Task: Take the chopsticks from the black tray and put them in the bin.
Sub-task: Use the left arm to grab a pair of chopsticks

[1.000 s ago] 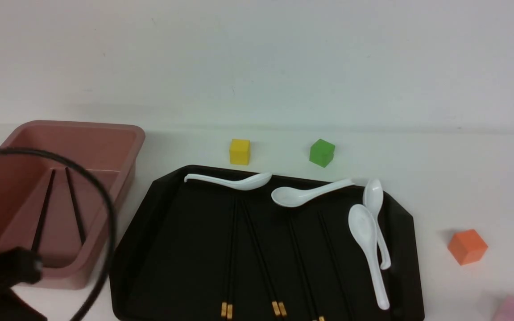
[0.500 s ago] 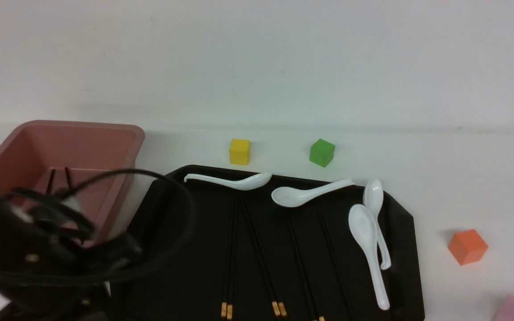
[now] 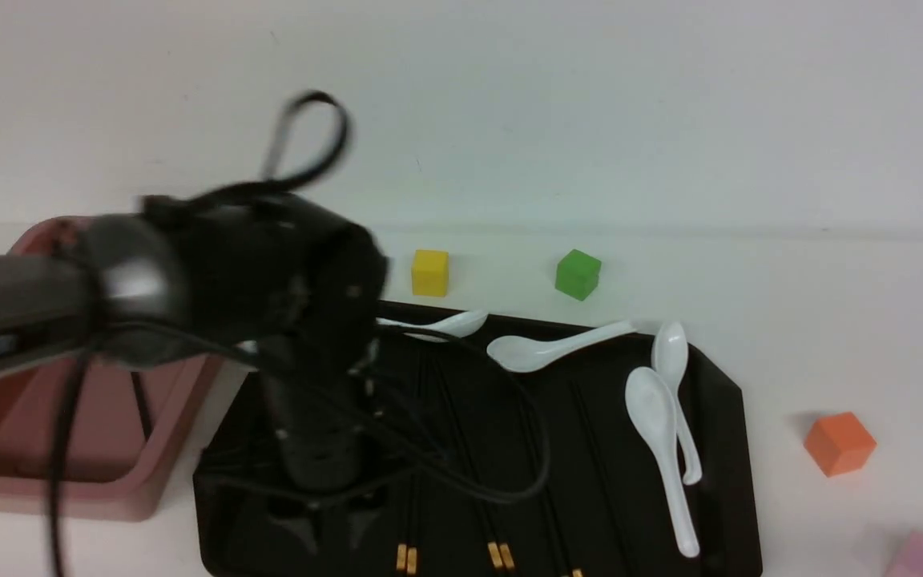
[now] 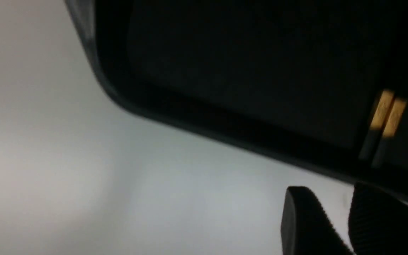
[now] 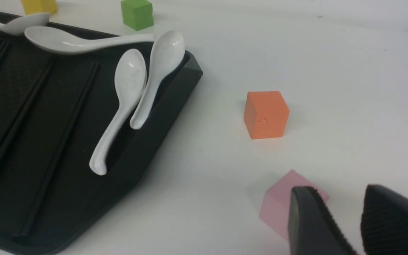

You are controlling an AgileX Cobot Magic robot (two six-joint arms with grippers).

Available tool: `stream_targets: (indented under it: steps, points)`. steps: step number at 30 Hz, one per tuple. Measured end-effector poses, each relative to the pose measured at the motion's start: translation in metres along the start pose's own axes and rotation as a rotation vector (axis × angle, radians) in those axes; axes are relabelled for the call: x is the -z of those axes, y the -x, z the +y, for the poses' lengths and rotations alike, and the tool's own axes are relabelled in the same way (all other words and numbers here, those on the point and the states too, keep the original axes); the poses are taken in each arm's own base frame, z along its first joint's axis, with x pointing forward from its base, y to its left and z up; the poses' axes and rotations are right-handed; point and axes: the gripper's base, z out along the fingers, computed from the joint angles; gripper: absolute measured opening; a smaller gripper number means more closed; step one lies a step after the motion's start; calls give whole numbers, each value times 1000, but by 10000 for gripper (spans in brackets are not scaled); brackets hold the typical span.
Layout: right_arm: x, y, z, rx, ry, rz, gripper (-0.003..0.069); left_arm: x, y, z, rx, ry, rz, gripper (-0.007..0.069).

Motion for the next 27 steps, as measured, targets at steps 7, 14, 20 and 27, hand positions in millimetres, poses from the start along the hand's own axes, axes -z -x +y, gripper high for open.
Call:
stream_targets:
  steps: [7, 14, 20, 27]
  points:
    - [0, 0, 0, 0, 0, 0, 242, -28, 21, -31, -47, -4, -61, 369]
    - [0, 0, 0, 0, 0, 0, 242, -47, 30, -40, -62, -41, -118, 376]
    - [0, 0, 0, 0, 0, 0, 242, -57, 35, -43, -83, -39, -144, 376]
    - [0, 0, 0, 0, 0, 0, 242, -62, 38, -43, -109, -10, -160, 370]
